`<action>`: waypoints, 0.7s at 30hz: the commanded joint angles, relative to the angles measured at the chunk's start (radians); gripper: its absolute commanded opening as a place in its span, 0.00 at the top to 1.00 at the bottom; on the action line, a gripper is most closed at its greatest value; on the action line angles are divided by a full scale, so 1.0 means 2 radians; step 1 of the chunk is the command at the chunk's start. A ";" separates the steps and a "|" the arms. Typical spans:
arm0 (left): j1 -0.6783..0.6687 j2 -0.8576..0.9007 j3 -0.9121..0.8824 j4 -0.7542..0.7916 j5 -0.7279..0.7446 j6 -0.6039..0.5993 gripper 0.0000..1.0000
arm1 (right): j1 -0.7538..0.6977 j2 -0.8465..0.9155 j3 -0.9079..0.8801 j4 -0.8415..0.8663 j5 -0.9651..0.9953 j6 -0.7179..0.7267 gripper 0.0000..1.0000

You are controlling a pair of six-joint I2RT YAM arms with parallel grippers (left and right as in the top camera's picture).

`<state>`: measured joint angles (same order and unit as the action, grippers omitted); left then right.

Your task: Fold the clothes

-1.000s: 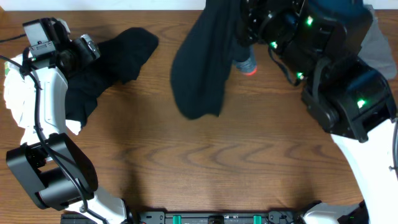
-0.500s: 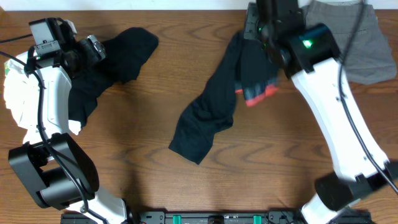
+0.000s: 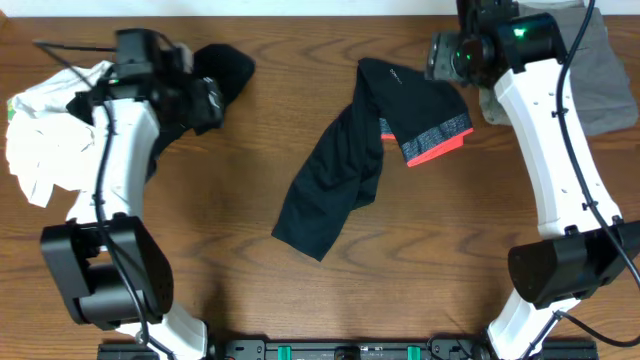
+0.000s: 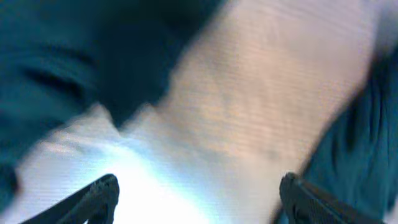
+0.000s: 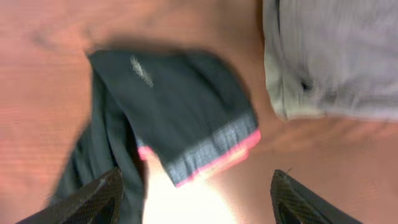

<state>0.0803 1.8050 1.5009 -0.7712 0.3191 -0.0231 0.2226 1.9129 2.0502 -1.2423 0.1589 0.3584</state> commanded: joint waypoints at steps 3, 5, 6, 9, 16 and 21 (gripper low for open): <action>-0.059 -0.006 0.009 -0.077 0.019 0.041 0.16 | -0.016 -0.010 0.005 -0.027 -0.014 -0.043 0.25; -0.081 -0.006 0.006 -0.102 0.043 0.063 0.17 | -0.026 -0.010 0.005 -0.025 -0.014 -0.043 0.22; -0.095 -0.006 0.005 -0.111 0.059 0.074 0.18 | -0.033 -0.009 0.004 -0.021 -0.014 -0.044 0.20; -0.138 -0.006 0.000 -0.117 0.072 0.102 0.20 | -0.056 -0.004 0.001 -0.004 -0.018 -0.049 0.20; -0.217 -0.003 -0.017 -0.060 0.050 0.123 0.29 | -0.098 0.008 -0.034 0.021 -0.076 -0.066 0.21; -0.242 0.003 -0.046 -0.016 0.050 0.099 0.30 | -0.097 0.008 -0.054 0.021 -0.105 -0.104 0.24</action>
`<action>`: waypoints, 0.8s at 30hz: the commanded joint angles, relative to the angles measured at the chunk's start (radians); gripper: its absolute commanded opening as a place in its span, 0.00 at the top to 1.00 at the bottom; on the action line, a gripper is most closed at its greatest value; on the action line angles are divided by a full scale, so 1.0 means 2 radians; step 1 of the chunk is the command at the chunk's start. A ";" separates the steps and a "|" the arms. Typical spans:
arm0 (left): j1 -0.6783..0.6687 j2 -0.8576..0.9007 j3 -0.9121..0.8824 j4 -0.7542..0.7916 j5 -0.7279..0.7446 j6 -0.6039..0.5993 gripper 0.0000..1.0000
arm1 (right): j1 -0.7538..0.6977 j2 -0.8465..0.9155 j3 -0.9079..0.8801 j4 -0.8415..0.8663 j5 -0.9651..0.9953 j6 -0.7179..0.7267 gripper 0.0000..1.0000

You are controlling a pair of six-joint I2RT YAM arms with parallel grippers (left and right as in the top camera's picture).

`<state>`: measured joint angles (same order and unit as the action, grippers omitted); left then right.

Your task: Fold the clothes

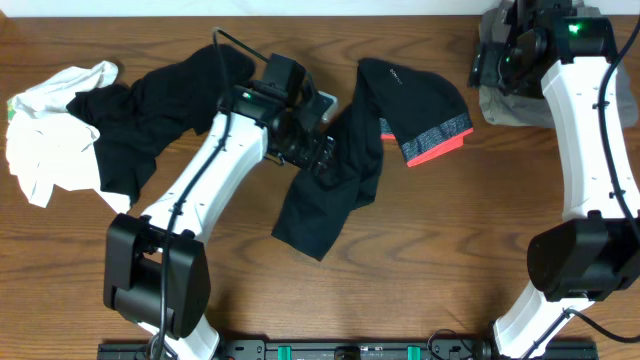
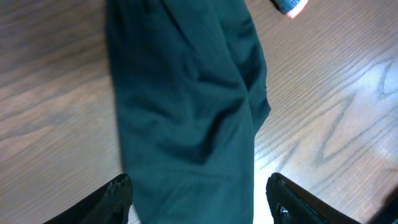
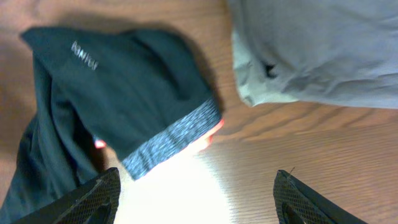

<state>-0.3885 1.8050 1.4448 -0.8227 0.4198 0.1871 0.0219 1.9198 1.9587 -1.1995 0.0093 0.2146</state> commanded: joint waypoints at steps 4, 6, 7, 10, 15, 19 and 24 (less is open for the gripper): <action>-0.025 0.014 -0.043 0.045 0.000 -0.044 0.30 | 0.007 0.005 -0.026 -0.004 -0.031 -0.037 0.24; -0.035 0.019 -0.049 0.060 0.000 -0.065 0.30 | 0.007 0.005 -0.034 0.000 -0.034 -0.036 0.24; -0.040 0.022 -0.050 0.064 0.000 -0.071 0.30 | 0.007 0.005 -0.038 0.001 -0.037 -0.035 0.24; -0.059 0.034 -0.050 0.076 0.000 -0.070 0.30 | 0.007 0.005 -0.053 0.004 -0.048 -0.035 0.25; -0.081 0.054 -0.050 0.111 -0.002 -0.070 0.30 | 0.007 0.005 -0.068 0.006 -0.048 -0.035 0.27; -0.086 0.082 -0.050 0.124 -0.039 -0.071 0.30 | 0.007 0.005 -0.069 0.008 -0.048 -0.035 0.28; -0.087 0.122 -0.050 0.127 -0.042 -0.073 0.30 | 0.007 0.005 -0.069 0.017 -0.048 -0.035 0.28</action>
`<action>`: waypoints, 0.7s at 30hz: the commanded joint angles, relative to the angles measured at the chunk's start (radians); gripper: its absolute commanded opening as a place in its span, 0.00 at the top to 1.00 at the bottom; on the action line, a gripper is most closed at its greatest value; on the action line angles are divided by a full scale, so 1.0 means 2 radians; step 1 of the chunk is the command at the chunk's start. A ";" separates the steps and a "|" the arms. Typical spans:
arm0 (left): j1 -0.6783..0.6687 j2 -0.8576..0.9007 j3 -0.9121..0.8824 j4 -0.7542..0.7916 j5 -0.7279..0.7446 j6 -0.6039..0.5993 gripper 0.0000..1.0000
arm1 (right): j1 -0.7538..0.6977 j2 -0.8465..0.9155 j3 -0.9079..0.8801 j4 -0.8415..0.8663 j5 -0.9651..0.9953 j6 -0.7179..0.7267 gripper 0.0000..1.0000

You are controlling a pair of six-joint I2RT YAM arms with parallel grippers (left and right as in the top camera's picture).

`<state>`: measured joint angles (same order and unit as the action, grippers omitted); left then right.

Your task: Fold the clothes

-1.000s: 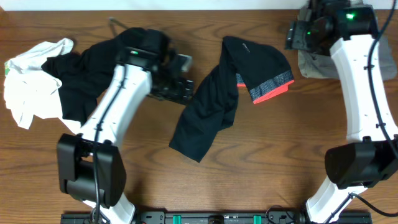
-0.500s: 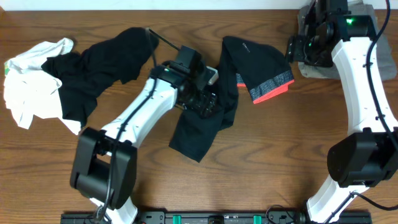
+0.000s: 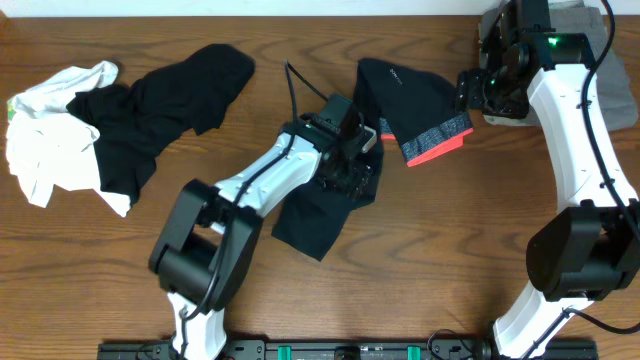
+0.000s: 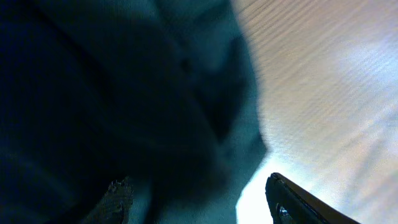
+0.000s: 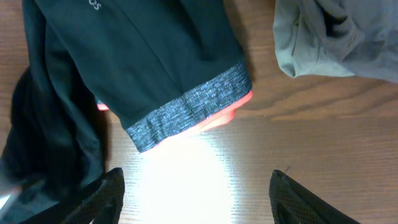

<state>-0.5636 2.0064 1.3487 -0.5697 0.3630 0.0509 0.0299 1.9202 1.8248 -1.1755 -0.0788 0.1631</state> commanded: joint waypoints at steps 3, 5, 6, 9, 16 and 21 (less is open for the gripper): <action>0.003 0.022 0.001 0.002 -0.015 -0.008 0.35 | 0.003 0.005 -0.002 0.009 -0.004 -0.009 0.28; 0.005 0.022 0.003 0.004 -0.022 -0.015 0.44 | 0.003 0.005 -0.002 0.012 -0.004 -0.009 0.28; 0.005 0.022 0.003 0.006 -0.022 -0.015 0.52 | 0.003 0.005 -0.002 0.013 -0.004 -0.009 0.28; 0.005 0.022 0.003 0.007 -0.022 -0.015 0.71 | 0.003 0.005 -0.002 0.016 -0.004 -0.009 0.28; 0.006 0.016 0.016 -0.011 -0.064 -0.032 0.94 | 0.003 0.005 -0.002 0.019 -0.004 -0.009 0.28; 0.022 -0.029 0.064 -0.094 -0.122 -0.038 0.94 | 0.003 0.005 -0.002 0.020 -0.005 -0.011 0.27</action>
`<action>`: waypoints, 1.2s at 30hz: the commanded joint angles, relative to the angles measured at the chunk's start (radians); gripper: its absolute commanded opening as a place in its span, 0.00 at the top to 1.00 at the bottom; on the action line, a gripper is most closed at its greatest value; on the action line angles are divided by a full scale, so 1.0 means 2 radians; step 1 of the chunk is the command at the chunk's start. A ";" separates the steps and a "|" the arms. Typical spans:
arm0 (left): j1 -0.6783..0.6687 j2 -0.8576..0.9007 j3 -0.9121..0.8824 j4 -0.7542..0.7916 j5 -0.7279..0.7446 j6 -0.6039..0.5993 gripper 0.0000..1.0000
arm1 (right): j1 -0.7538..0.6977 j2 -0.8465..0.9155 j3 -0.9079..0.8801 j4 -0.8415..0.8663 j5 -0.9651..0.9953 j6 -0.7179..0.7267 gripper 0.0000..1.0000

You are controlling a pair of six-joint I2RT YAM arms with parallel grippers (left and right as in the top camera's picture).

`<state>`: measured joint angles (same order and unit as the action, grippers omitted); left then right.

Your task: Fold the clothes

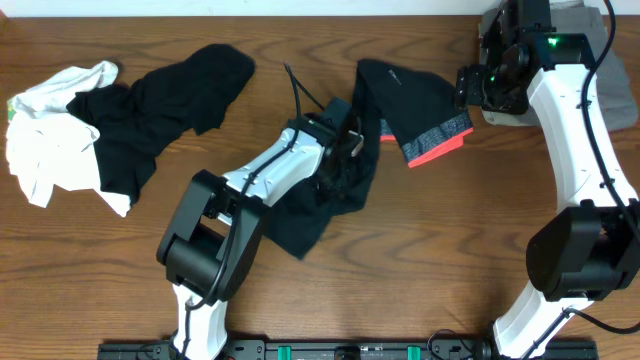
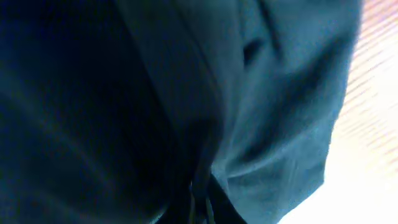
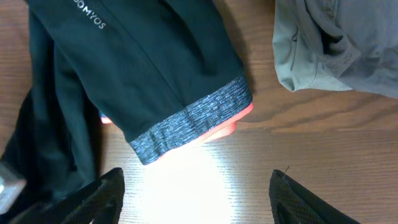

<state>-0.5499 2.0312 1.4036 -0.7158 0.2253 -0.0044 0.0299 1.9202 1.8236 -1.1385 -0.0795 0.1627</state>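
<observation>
A long black garment (image 1: 318, 213) with a grey and red band (image 1: 437, 140) lies across the middle of the table. My left gripper (image 1: 345, 152) is down on its middle fold. In the left wrist view dark cloth (image 2: 280, 106) fills the frame and the left gripper (image 2: 199, 208) is shut on a pinch of it. My right gripper (image 1: 474, 90) hovers open beside the band. In the right wrist view the band (image 3: 193, 118) lies ahead of my open right gripper (image 3: 196, 202), with bare wood between the fingers (image 3: 102, 193).
A grey garment (image 1: 600, 60) lies at the back right corner, and it also shows in the right wrist view (image 3: 336, 43). At the far left a white garment (image 1: 45, 145) is tangled with another black garment (image 1: 165, 105). Bare wooden table (image 1: 450, 250) lies in front.
My left gripper was open on the black garment and is now shut on its cloth. The garment's lower part has bunched and shifted slightly left. The right arm has barely moved.
First my left gripper was open over the pile at the far left, and the right hung over the band. Then the left was over the middle garment and the right over the grey garment. Later the left was down on the cloth, and now grips it.
</observation>
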 commanded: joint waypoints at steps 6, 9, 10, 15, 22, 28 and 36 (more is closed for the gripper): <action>0.052 -0.140 0.066 -0.031 -0.103 -0.008 0.94 | 0.005 0.005 -0.001 0.011 -0.037 -0.035 0.27; 0.068 -0.185 0.067 -0.006 -0.119 -0.008 0.94 | 0.007 0.005 -0.001 0.018 -0.047 -0.046 0.27; 0.072 -0.196 0.067 -0.001 -0.119 -0.004 0.94 | 0.009 0.005 -0.001 0.019 -0.047 -0.050 0.27; 0.080 -0.233 0.067 0.013 -0.119 0.005 0.94 | 0.017 0.005 -0.001 0.029 -0.056 -0.075 0.27; 0.082 -0.264 0.088 0.038 -0.149 0.021 0.94 | 0.022 0.005 -0.001 0.058 -0.081 -0.090 0.26; 0.099 -0.269 0.174 0.069 -0.149 0.021 0.94 | 0.022 0.005 -0.001 0.062 -0.120 -0.112 0.26; 0.107 -0.269 0.216 0.105 -0.149 0.028 0.94 | 0.031 0.005 -0.001 0.042 -0.120 -0.146 0.25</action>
<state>-0.3397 1.4948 1.8210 -0.5121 -0.0574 0.0319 0.0711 1.9202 1.8229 -1.0504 -0.2985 -0.0784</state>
